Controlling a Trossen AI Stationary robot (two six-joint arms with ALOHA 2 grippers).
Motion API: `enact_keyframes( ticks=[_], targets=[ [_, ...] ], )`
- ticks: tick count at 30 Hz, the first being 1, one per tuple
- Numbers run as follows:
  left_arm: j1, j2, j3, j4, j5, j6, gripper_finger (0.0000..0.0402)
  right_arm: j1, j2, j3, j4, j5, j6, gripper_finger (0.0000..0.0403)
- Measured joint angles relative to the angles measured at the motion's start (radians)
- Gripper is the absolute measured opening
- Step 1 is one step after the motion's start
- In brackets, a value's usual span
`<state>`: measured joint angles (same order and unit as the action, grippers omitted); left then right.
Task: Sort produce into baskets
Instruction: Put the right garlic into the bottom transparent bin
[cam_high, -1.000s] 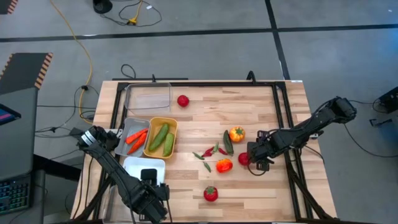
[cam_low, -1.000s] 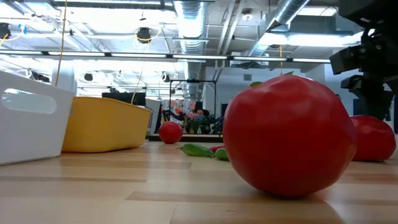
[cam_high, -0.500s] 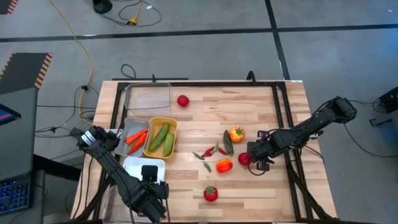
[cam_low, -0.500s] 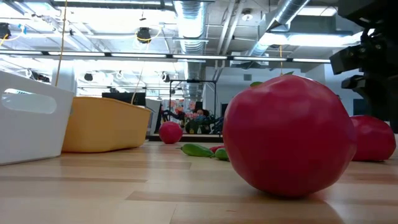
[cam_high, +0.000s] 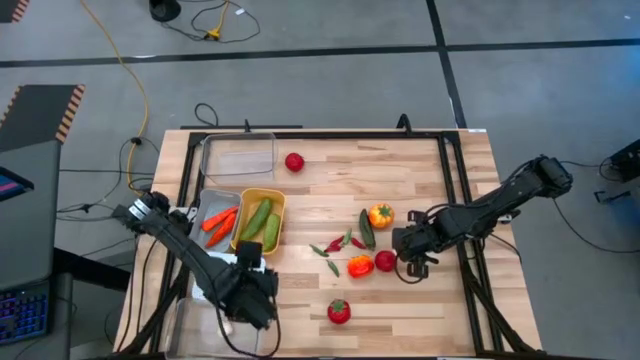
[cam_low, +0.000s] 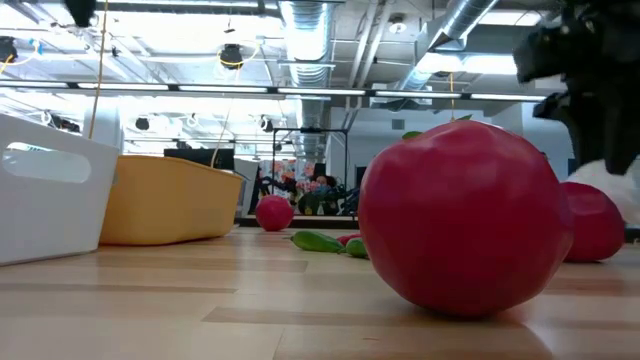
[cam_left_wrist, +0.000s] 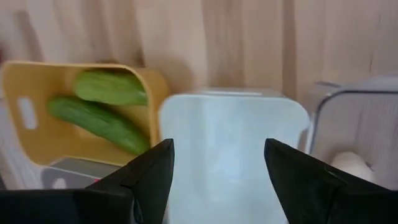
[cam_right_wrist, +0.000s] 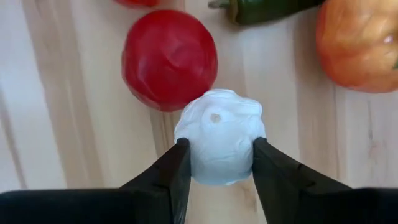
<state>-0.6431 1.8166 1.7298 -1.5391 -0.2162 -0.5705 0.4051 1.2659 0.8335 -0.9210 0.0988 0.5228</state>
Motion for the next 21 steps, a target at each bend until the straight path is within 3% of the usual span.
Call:
enact_keyframes(
  ticks=[7,11,21],
  targets=[
    [0.042,-0.105,0.0,0.029,-0.086,0.009,0.0238,0.0,-0.001,0.103,-0.009,0.006,0.0,0.0174],
    [0.055,-0.15,0.0,0.133,-0.145,0.036,0.0238,0.001,-0.001,0.157,0.052,0.055,-0.019,0.0174],
    [0.055,-0.154,0.0,0.364,-0.306,0.217,0.0238,0.001,-0.002,0.19,0.562,0.136,-0.336,0.0175]
  ],
)
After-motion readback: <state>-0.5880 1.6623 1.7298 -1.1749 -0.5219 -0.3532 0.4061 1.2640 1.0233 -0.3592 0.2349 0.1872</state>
